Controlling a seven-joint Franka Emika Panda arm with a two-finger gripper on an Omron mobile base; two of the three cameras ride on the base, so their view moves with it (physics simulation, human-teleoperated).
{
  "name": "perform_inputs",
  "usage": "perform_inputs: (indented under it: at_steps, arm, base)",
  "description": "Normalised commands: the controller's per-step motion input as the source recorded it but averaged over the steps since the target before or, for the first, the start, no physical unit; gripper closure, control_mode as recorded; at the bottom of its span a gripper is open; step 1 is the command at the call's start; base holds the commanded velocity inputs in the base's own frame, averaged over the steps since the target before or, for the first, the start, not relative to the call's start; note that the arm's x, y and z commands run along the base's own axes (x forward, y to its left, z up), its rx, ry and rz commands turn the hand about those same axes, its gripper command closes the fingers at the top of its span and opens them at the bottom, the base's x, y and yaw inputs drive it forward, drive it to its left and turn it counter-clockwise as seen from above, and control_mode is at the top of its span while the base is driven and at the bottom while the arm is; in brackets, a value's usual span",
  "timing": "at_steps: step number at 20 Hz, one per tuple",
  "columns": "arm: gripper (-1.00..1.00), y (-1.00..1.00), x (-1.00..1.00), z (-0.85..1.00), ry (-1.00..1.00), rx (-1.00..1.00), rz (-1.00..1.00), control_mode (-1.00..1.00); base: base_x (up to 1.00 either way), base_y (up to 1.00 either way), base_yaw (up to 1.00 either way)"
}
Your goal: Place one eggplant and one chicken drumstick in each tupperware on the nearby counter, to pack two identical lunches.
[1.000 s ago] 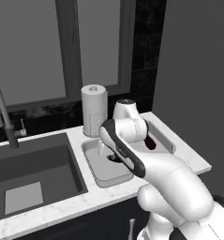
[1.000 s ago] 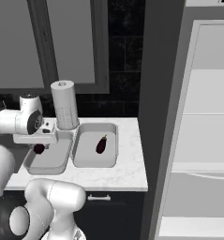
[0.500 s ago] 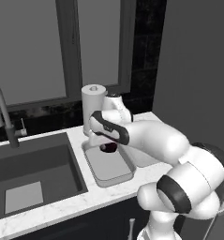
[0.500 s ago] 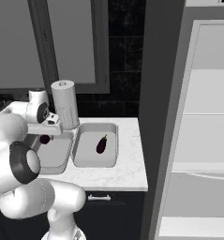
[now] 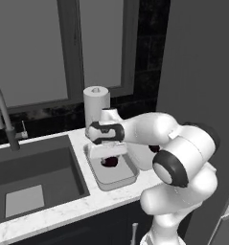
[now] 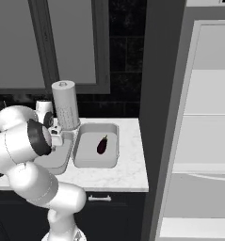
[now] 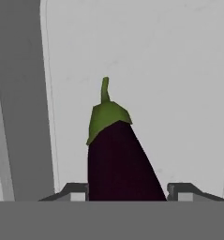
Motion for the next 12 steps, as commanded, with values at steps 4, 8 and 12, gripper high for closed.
perform_inputs:
  at_steps: [4,8,12]
  arm:
    - [1.00,0.11,0.03,0.00,-0.04,0.00,0.00,-1.00]
    - [1.00,0.20,0.13,0.00,-0.08,0.00,0.00,-1.00]
    - [-1.00,0.19,0.08,0.00,-0.05,0.00,0.00,-1.00]
  base:
    - [0.00,0.00,0.00]
    - [0.00,0.00,0.00]
    - [0.00,0.00,0.00]
